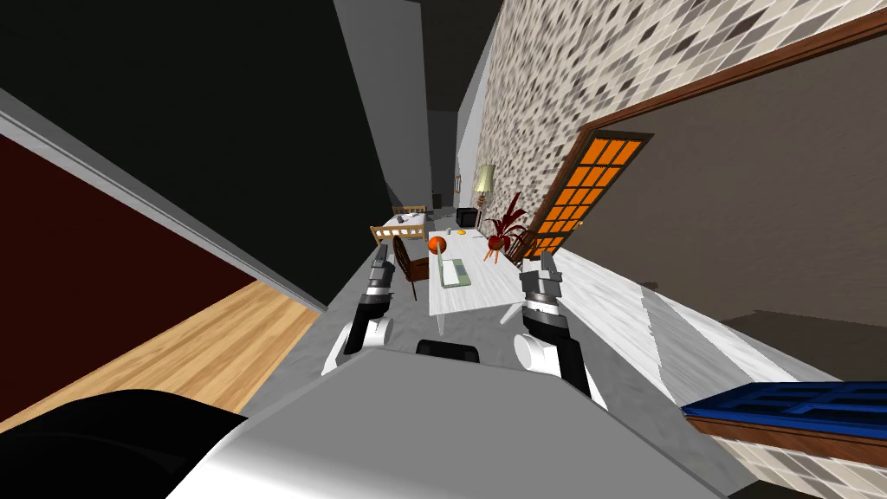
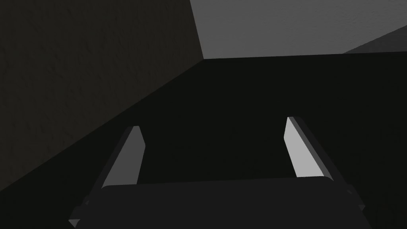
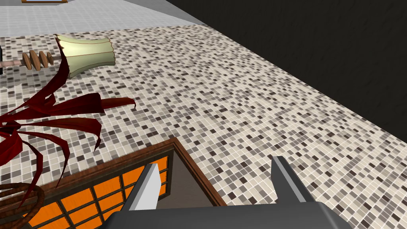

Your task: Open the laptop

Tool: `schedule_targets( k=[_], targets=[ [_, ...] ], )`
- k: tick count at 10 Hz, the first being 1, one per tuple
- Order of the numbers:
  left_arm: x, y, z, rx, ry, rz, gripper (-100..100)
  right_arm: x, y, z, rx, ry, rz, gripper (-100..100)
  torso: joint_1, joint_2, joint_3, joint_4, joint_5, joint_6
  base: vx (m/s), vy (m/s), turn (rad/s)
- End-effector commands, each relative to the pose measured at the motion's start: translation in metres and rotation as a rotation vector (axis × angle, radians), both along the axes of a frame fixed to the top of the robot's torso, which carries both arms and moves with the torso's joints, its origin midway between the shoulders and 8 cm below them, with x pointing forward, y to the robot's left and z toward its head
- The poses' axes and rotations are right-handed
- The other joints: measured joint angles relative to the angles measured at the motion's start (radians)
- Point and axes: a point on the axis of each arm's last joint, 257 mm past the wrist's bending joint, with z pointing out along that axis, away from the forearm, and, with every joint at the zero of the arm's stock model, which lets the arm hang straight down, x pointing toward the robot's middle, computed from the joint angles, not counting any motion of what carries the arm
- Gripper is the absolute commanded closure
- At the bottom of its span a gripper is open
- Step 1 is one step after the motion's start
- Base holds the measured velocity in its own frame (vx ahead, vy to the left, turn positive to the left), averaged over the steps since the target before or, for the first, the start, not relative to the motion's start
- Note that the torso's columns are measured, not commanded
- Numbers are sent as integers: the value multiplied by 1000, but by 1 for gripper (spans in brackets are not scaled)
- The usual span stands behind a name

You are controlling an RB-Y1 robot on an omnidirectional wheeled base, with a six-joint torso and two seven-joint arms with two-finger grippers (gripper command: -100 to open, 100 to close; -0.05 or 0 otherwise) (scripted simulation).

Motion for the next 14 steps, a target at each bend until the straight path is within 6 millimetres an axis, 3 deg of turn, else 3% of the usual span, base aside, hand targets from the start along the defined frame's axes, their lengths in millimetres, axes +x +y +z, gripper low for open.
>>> schedule_targets(
  k=[1,9,10,11,14],
  targets=[
    [0,0,0,0,0,0,0,0,0,0,0,0,0,0,0,40,-82,41,0,0,0,0,0],
    [0,0,0,0,0,0,0,0,0,0,0,0,0,0,0,618,-1234,617,0,0,0,0,0],
    [2,-1,-3,37,14,-8,-100,0,0,0,0,0,0,0,0,691,-1382,691,0,0,7,-18,-7],
    [5,-1,-7,63,26,-11,-100,0,0,0,0,0,0,0,-1,725,-1451,724,0,0,6,-35,-12],
    [17,8,-25,155,85,5,-100,0,0,0,0,0,0,0,-2,737,-1476,738,0,0,14,-74,-20]
  ],
)
